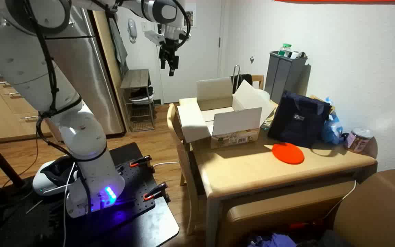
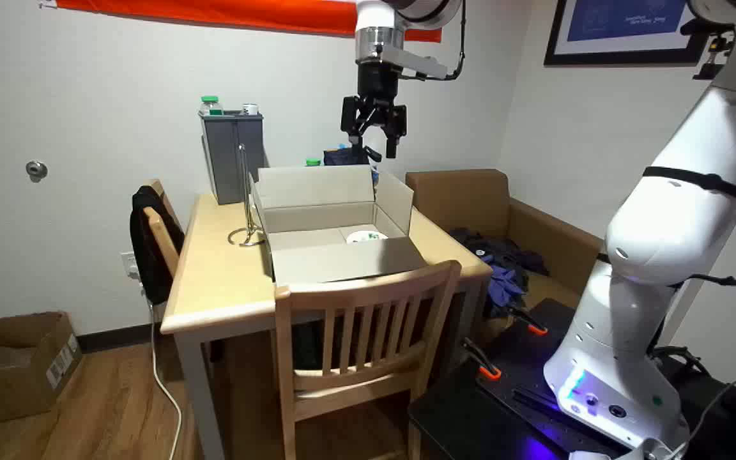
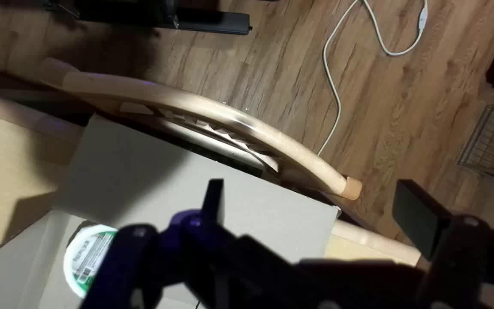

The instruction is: Close three flaps of the box

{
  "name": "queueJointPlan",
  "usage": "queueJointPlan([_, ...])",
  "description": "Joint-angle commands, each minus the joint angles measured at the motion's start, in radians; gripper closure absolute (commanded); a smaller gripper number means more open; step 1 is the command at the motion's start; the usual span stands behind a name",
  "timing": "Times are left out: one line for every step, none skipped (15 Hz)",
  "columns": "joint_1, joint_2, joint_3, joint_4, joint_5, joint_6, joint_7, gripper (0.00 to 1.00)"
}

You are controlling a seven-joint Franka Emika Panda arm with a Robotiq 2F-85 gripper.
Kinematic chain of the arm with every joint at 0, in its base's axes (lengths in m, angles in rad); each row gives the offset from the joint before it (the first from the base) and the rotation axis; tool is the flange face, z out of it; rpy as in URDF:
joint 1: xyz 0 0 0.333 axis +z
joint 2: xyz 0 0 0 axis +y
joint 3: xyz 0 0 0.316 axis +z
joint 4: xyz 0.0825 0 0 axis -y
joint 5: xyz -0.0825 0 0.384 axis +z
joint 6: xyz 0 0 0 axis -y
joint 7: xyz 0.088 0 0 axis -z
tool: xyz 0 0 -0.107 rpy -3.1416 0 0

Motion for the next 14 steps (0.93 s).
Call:
queueJointPlan([-0.001, 0.001, 0.001, 0.003, 0.0, -0.003, 0.0, 0.0])
queueJointPlan([-0.001, 0.001, 0.001, 0.003, 0.0, -0.003, 0.0, 0.0])
queueJointPlan([-0.001, 0.001, 0.001, 0.003, 0.0, -0.003, 0.0, 0.0])
queueJointPlan([-0.001, 0.001, 0.001, 0.003, 0.0, -0.003, 0.0, 0.0])
queueJointPlan([-0.001, 0.0, 0.0, 0.003, 0.003, -0.001, -0.001, 0.0])
queueJointPlan([-0.003, -0.002, -0.004, 0.001, 0.019, 0.01, 0.003, 0.0])
queueJointPlan([-0.005, -0.003, -0.009, 0.001, 0.035, 0.017, 0.004, 0.0])
queueJointPlan([-0.01, -0.005, -0.018, -0.002, 0.053, 0.027, 0.008, 0.0])
queueJointPlan([-0.015, -0.006, -0.028, -0.004, 0.074, 0.032, 0.002, 0.0])
queueJointPlan([-0.021, -0.007, -0.04, -0.007, 0.098, 0.038, -0.002, 0.0])
queueJointPlan([-0.028, -0.01, -0.055, -0.011, 0.125, 0.044, -0.004, 0.0])
queueJointPlan([-0.036, -0.011, -0.073, -0.015, 0.154, 0.046, -0.007, 0.0])
queueJointPlan([-0.047, -0.013, -0.088, -0.019, 0.175, 0.053, -0.002, 0.0])
queueJointPlan([-0.06, -0.014, -0.108, -0.023, 0.204, 0.056, -0.009, 0.0])
